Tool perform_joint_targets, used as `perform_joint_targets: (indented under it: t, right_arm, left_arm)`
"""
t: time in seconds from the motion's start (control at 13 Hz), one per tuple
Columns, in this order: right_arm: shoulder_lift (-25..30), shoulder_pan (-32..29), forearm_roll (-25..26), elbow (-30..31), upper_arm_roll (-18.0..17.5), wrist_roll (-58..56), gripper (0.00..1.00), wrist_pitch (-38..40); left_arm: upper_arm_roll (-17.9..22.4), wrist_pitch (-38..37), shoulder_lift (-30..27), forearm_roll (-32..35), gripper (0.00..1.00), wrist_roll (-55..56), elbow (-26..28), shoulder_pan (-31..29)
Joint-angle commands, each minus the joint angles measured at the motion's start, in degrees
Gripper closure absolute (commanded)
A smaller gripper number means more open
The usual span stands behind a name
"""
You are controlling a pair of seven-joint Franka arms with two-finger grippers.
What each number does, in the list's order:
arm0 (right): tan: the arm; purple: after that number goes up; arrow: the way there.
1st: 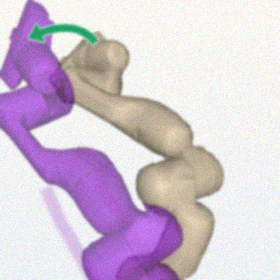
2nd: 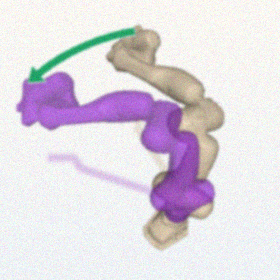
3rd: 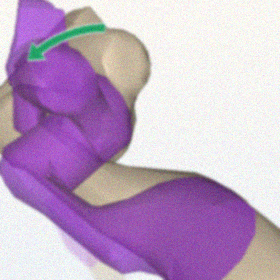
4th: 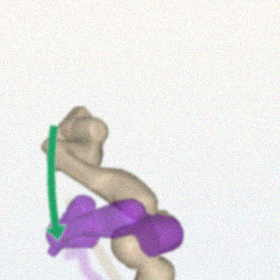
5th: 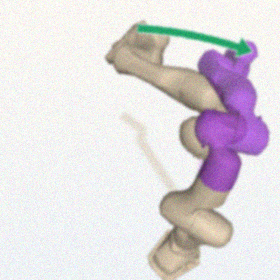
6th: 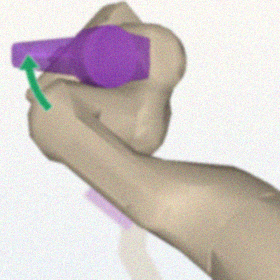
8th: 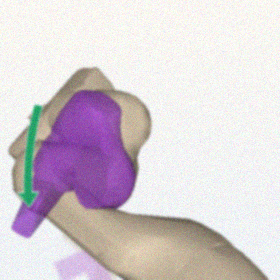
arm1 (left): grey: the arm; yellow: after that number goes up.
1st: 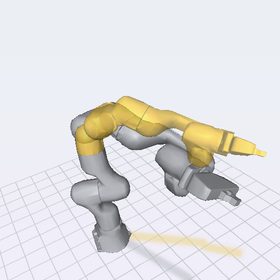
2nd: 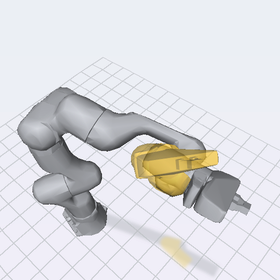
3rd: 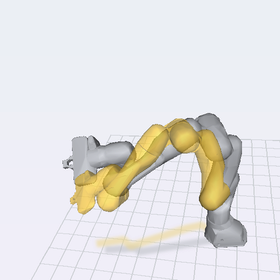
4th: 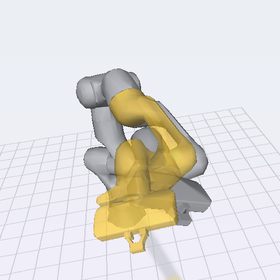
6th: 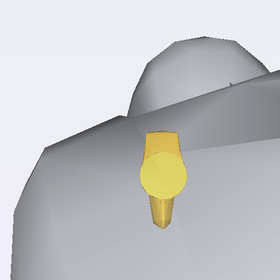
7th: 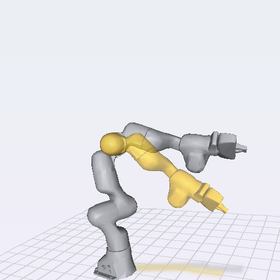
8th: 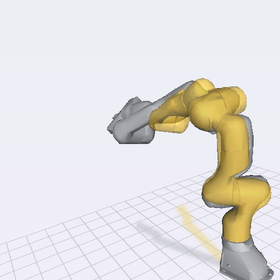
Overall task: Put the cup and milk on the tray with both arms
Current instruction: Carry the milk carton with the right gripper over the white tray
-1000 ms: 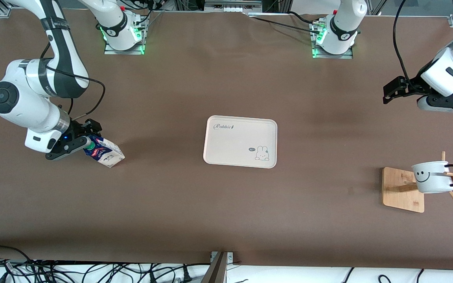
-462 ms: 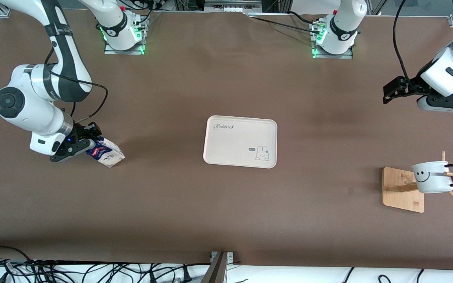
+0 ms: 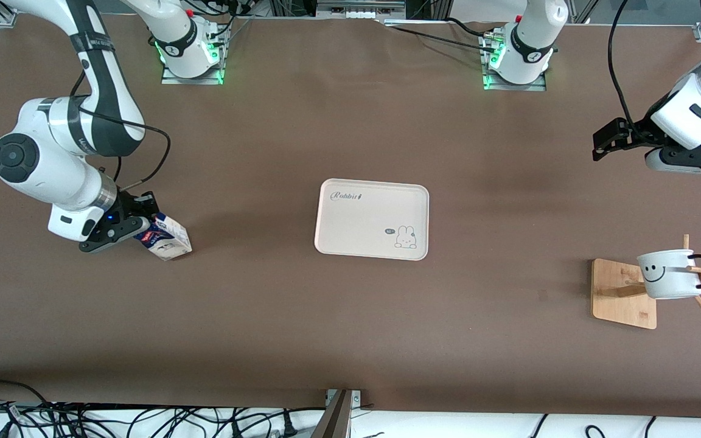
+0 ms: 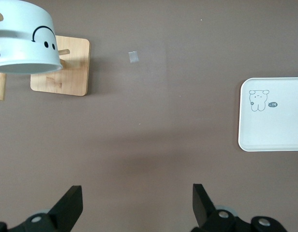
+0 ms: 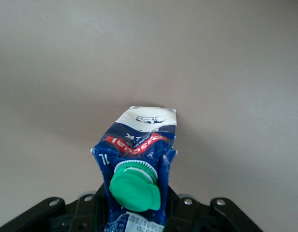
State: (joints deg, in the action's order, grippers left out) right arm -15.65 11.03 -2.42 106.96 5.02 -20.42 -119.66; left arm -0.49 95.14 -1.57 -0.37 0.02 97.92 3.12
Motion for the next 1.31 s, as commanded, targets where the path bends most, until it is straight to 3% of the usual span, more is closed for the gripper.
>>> perform_joint_targets:
  t: [0.0,0.31,0.69,0.85,1.23]
  right_arm:
    - [0.0,2.6,-1.0,-7.2,-2.5,9.1,0.62,8.5]
    - [-2.5,10.4,-6.4,-12.8,-5.9,29.5,0.62,10.8]
    - [-10.4,25.9,-6.8,-22.4,-6.0,54.5,0.62,10.2]
    - [-12.9,29.9,-6.3,-23.6,-5.8,59.1,0.62,7.4]
    - [-15.4,30.0,-5.8,-24.0,-5.5,58.7,0.62,4.8]
  left_arm:
    - [-0.3,-0.9,1.0,1.1,0.00,0.6,-1.9,0.1]
    - [-0.2,-0.9,1.0,1.1,0.00,0.7,-1.9,0.1]
    - [-0.3,-0.9,1.0,1.1,0.00,0.6,-1.9,0.1]
    - [-0.2,-0.9,1.0,1.1,0.00,0.6,-1.9,0.1]
    - [-0.3,-0.9,1.0,1.1,0.00,0.7,-1.9,0.1]
